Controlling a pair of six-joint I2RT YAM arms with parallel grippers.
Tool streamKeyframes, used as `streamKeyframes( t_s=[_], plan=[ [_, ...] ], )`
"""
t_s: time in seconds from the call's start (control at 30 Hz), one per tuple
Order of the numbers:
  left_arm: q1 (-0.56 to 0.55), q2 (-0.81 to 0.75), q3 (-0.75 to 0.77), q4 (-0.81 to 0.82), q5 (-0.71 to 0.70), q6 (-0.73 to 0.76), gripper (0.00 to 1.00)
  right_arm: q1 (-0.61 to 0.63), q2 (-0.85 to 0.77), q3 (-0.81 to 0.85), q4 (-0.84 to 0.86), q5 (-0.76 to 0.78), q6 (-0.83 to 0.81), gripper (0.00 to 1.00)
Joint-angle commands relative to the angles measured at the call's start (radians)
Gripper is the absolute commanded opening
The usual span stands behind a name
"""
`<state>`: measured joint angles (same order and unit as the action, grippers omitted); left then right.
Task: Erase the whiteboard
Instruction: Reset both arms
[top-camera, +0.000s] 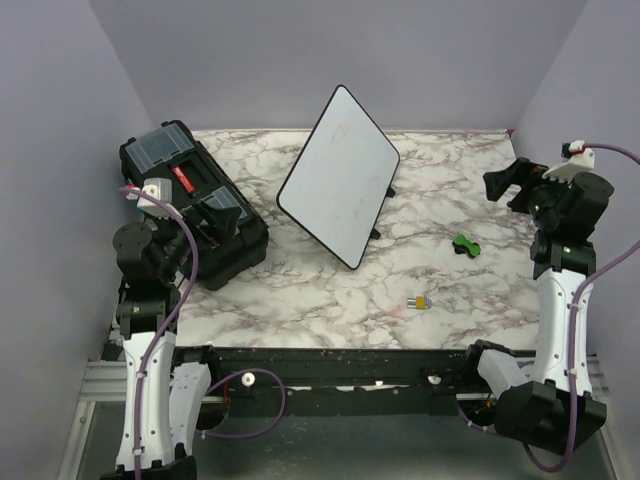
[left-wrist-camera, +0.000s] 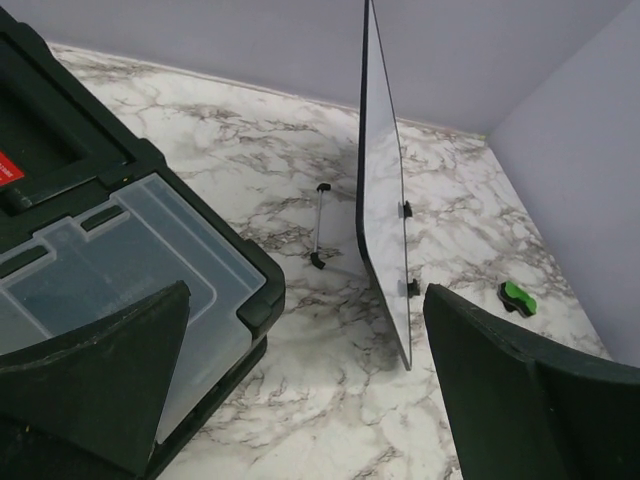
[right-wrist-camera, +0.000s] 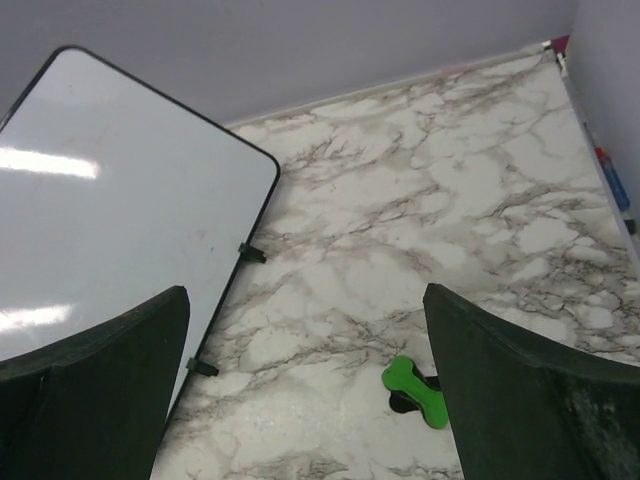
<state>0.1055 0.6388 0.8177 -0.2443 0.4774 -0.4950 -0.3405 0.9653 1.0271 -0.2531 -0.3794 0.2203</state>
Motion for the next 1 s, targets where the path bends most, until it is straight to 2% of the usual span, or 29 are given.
streamKeyframes(
  t_s=[0.0, 0.13, 0.2, 0.4, 0.57, 0.63, 0.73, 0.8, 0.87, 0.9, 0.93, 0.97],
  plan=[
    [0.006, -0.065, -0.113, 0.073, -0.057, 0.056, 0.99, 0.000, 0.008, -0.110, 0.117, -0.159, -0.023, 1.00],
    [0.000, -0.116, -0.189, 0.114, -0.072, 0.090, 0.99, 0.000, 0.007, -0.220, 0.184, -0.514, -0.176, 1.00],
    [-0.004, -0.131, -0.203, 0.117, -0.077, 0.114, 0.99, 0.000, 0.003, -0.250, 0.199, -0.626, -0.211, 1.00],
    [-0.005, -0.168, -0.223, 0.130, -0.048, 0.136, 0.99, 0.000, 0.022, -0.249, 0.206, -0.615, -0.223, 1.00],
    [-0.007, -0.150, -0.220, 0.130, -0.026, 0.139, 0.99, -0.001, 0.032, -0.211, 0.184, -0.613, -0.131, 1.00],
    [-0.005, -0.139, -0.214, 0.129, -0.007, 0.141, 0.99, 0.000, 0.038, -0.192, 0.114, -0.724, -0.203, 1.00],
    [-0.005, -0.139, -0.217, 0.160, 0.089, 0.138, 0.99, 0.000, 0.062, -0.156, -0.034, -1.006, -0.397, 1.00],
    [-0.006, -0.148, -0.234, 0.215, 0.178, 0.119, 0.99, 0.000, 0.081, -0.111, -0.269, -1.166, -0.624, 1.00],
    [-0.005, -0.160, -0.248, 0.263, 0.237, 0.105, 0.99, 0.000, 0.089, -0.067, -0.523, -1.198, -0.869, 1.00],
    [-0.006, -0.164, -0.254, 0.280, 0.248, 0.100, 0.99, 0.000, 0.090, -0.059, -0.559, -1.176, -0.927, 1.00],
    [-0.006, -0.164, -0.256, 0.284, 0.245, 0.099, 0.99, 0.000, 0.088, -0.061, -0.531, -1.137, -0.910, 1.00],
    [-0.005, -0.165, -0.255, 0.276, 0.226, 0.101, 0.99, 0.000, 0.087, -0.078, -0.429, -1.080, -0.785, 1.00]
  ],
)
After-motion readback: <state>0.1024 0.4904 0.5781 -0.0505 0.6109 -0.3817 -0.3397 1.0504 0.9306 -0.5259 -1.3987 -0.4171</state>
